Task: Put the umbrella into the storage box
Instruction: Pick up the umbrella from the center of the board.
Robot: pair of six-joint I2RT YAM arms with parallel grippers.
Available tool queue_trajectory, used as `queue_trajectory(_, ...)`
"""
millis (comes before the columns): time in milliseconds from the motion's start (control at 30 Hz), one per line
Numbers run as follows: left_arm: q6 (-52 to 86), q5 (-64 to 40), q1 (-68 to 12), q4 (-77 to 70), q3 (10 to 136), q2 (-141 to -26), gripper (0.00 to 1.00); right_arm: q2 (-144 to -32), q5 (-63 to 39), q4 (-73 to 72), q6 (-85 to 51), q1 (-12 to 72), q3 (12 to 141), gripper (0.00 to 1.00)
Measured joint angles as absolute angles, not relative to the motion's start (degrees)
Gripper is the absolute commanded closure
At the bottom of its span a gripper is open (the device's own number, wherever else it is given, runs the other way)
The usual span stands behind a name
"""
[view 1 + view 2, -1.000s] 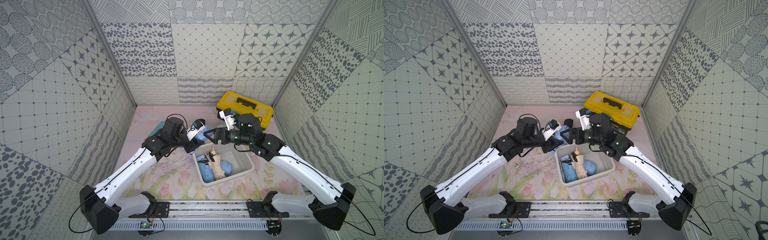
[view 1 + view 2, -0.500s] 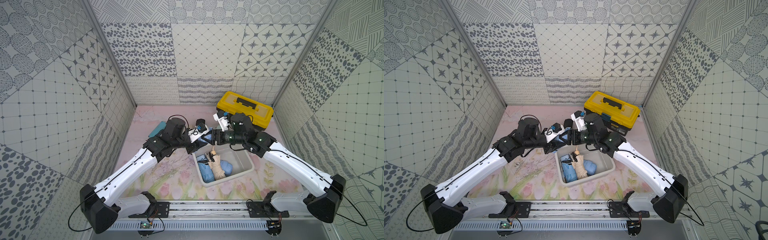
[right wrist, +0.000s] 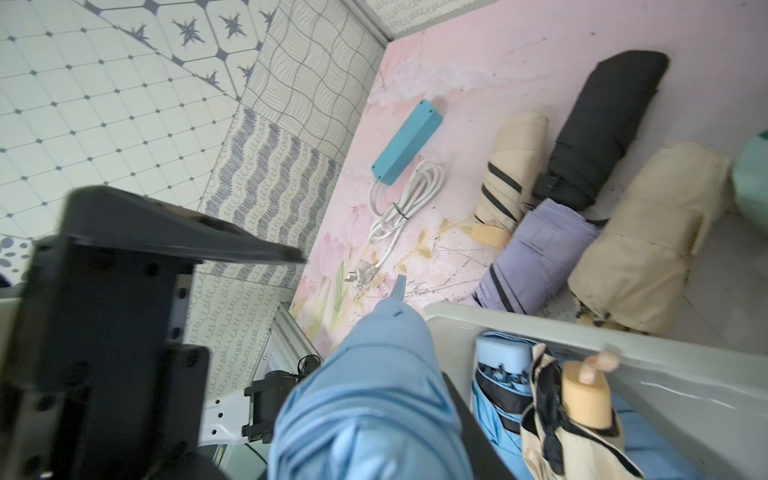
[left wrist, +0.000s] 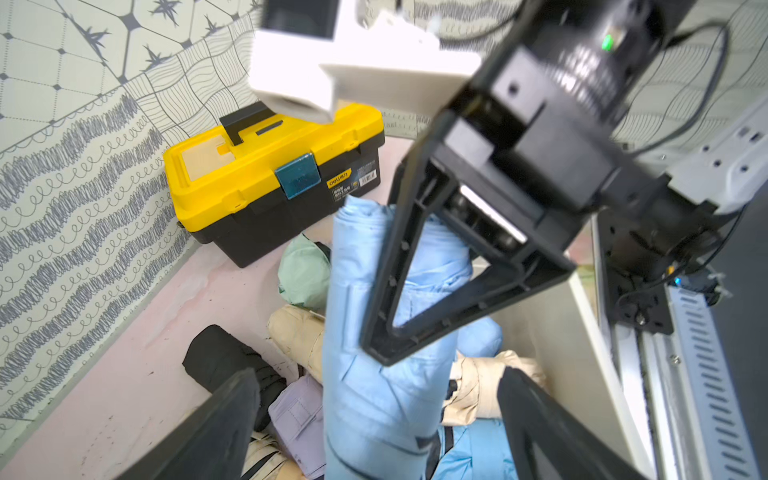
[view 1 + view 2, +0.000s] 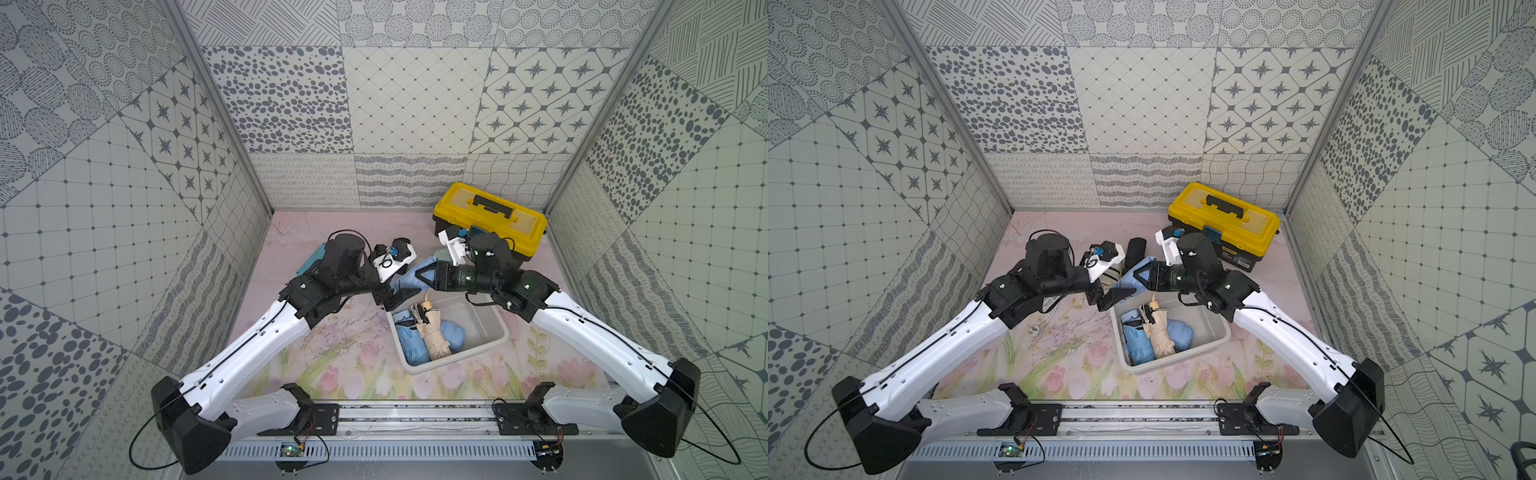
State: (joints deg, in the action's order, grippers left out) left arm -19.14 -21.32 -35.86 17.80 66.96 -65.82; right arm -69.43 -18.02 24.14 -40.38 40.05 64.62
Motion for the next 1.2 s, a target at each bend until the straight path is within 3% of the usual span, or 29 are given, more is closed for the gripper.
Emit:
queue_trajectory(200, -3.25, -18.15, -35.88, 7.07, 62.28, -61.04, 0.02, -64.45, -12.03, 23.90, -44.97, 38.72, 61.06, 0.67)
queue_trajectory(500, 35.38, -6.63, -35.88, -5.10, 51.70, -57.30, 0.04, -59.66, -6.17, 13.10, -53.74, 38.48, 58.39, 0.68)
queue_trajectory(833, 68.16, -1.63, -37.47, -18.20, 47.79, -63.42, 0.03, -62.00, -3.27, -2.48, -61.34, 39.31, 56.84, 0.68)
queue_trajectory(1200, 84.07, 2.13, -40.21, -38.98, 49.60, -74.06, 0.33, -62.98, 0.97, -10.59, -67.33, 39.62, 56.05, 0.69)
